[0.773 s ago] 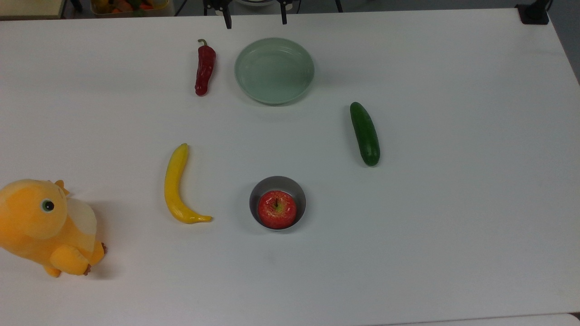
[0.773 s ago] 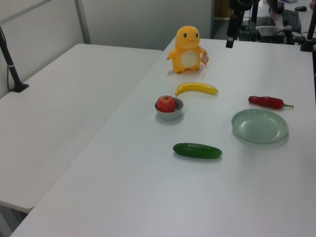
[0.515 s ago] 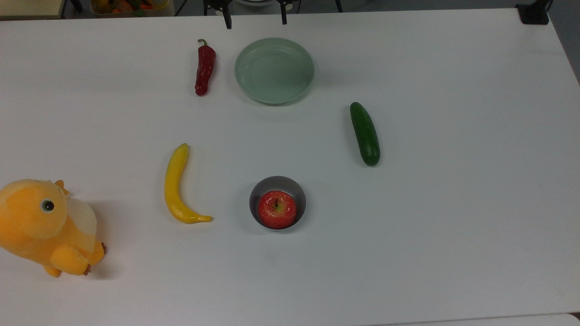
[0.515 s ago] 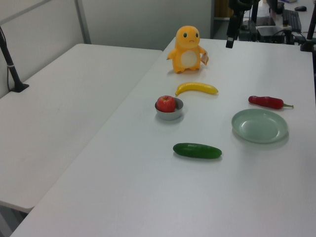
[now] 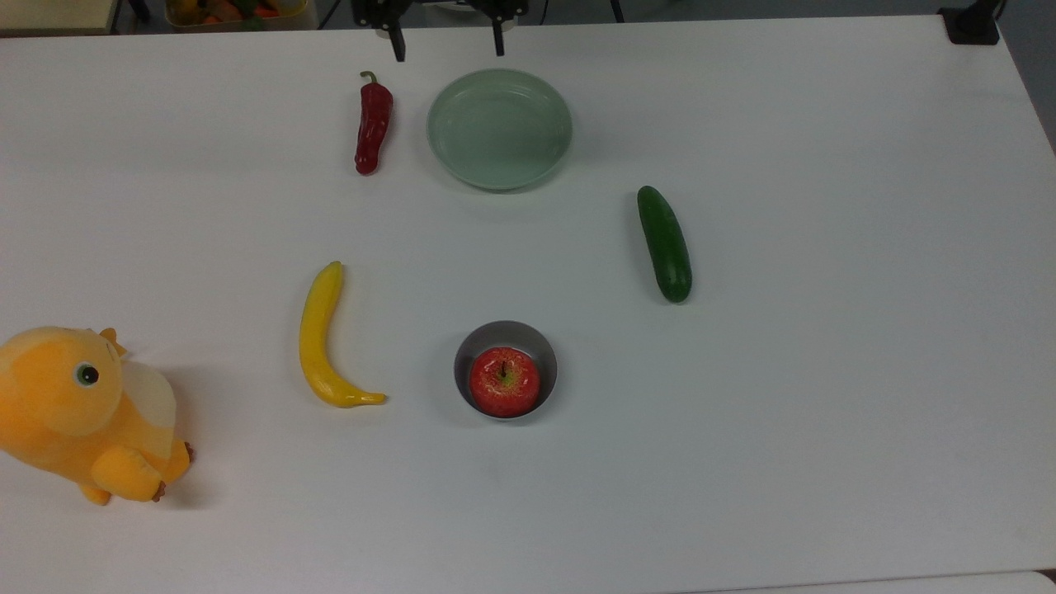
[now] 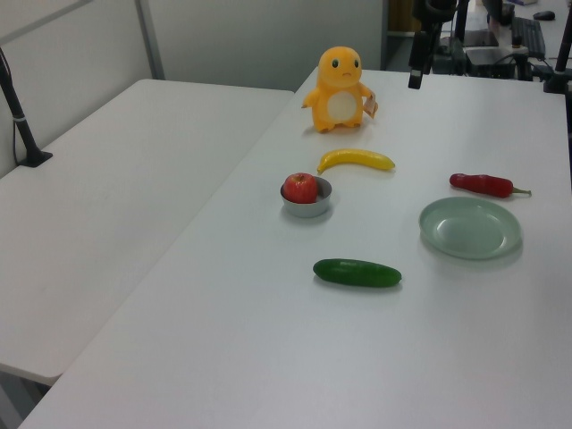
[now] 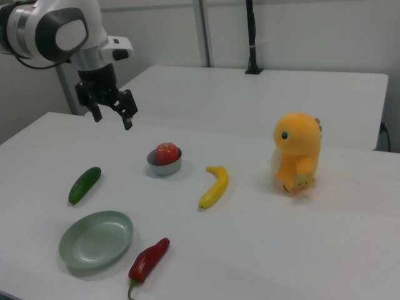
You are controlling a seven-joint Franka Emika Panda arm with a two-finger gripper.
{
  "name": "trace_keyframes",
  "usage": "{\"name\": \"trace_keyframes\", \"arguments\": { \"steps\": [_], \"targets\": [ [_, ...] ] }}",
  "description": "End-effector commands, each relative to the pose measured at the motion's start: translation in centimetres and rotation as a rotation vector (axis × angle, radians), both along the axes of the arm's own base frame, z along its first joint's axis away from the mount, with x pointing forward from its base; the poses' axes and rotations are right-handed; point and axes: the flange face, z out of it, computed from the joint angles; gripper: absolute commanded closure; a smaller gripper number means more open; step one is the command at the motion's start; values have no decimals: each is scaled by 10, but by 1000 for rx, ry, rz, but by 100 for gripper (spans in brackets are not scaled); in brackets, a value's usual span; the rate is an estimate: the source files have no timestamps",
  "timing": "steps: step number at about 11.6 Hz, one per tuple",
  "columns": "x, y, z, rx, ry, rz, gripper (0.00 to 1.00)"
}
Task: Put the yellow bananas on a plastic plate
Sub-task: 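Move the gripper from rest toward the yellow banana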
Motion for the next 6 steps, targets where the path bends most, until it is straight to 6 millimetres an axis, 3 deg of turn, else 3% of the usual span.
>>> {"name": "trace_keyframes", "arguments": {
  "steps": [1, 4, 6],
  "targets": [
    [21, -41, 9, 8, -57, -3, 0],
    [55, -79, -1, -27, -90, -39, 0],
    [80, -100, -23, -49, -152, -76, 0]
  ]
}}
